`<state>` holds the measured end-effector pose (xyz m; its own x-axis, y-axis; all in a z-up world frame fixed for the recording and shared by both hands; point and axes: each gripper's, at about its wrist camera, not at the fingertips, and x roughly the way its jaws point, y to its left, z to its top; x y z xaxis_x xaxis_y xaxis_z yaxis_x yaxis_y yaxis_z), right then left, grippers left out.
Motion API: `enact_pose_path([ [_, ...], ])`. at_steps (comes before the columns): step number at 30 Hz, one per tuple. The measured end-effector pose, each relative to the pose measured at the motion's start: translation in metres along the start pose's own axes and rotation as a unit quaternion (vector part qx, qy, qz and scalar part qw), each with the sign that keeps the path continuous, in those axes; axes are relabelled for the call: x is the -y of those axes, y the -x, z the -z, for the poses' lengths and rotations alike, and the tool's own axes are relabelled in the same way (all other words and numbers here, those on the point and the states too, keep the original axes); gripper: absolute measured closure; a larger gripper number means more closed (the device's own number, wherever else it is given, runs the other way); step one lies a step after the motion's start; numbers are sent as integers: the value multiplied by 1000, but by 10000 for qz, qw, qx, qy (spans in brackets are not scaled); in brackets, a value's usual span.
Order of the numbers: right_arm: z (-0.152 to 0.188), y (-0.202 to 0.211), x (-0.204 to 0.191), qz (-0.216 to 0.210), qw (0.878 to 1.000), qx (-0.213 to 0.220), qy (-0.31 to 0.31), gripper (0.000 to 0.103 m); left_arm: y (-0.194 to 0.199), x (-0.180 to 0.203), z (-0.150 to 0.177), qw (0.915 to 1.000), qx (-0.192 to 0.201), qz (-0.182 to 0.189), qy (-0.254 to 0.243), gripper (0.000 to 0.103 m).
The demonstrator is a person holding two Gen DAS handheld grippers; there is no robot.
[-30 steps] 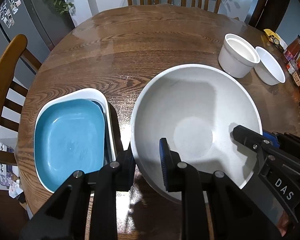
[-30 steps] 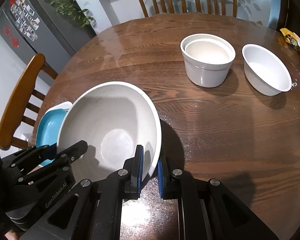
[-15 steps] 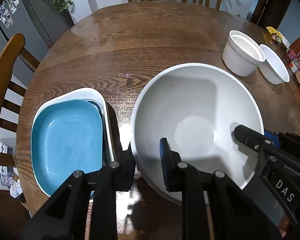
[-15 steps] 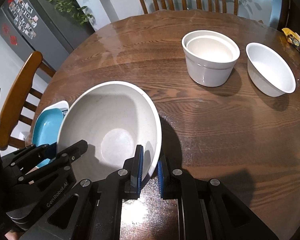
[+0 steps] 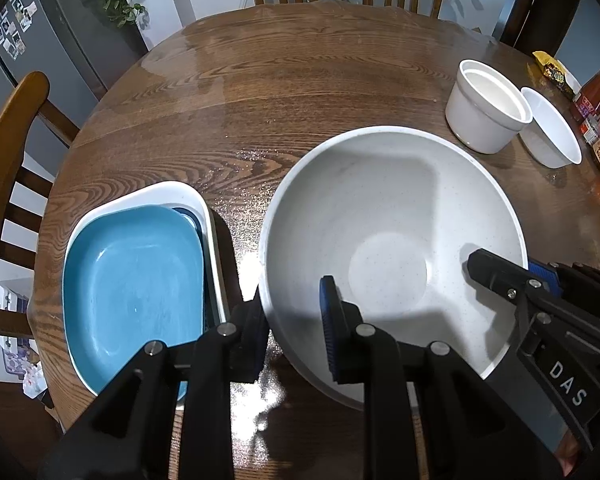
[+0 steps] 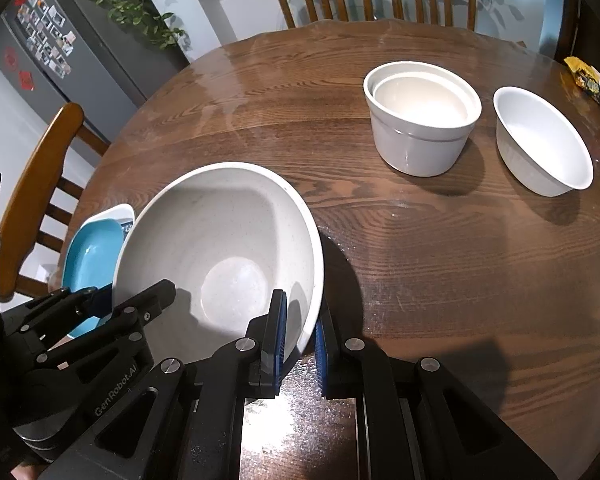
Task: Organize plates and bowls
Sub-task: 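Lift the large white bowl with both grippers and carry it beside the dish stack, then lower the large white bowl onto the table and open both grippers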
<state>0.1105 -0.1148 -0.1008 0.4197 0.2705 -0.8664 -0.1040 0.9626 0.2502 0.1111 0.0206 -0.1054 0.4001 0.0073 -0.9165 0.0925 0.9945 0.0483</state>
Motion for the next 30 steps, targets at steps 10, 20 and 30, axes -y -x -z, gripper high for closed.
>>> enact_pose_path([
  [10, 1, -2, 7, -98, 9998, -14, -156, 89, 2, -1, 1, 10000, 43, 31, 53, 79],
  [20, 3, 14, 16, -208, 9988, 211, -392, 64, 21, 0, -1, 9995, 298, -63, 69, 42],
  [30, 7, 32, 24, -252, 9972, 417, -572, 64, 44, 1, 4, 9986, 508, -139, 80, 25],
])
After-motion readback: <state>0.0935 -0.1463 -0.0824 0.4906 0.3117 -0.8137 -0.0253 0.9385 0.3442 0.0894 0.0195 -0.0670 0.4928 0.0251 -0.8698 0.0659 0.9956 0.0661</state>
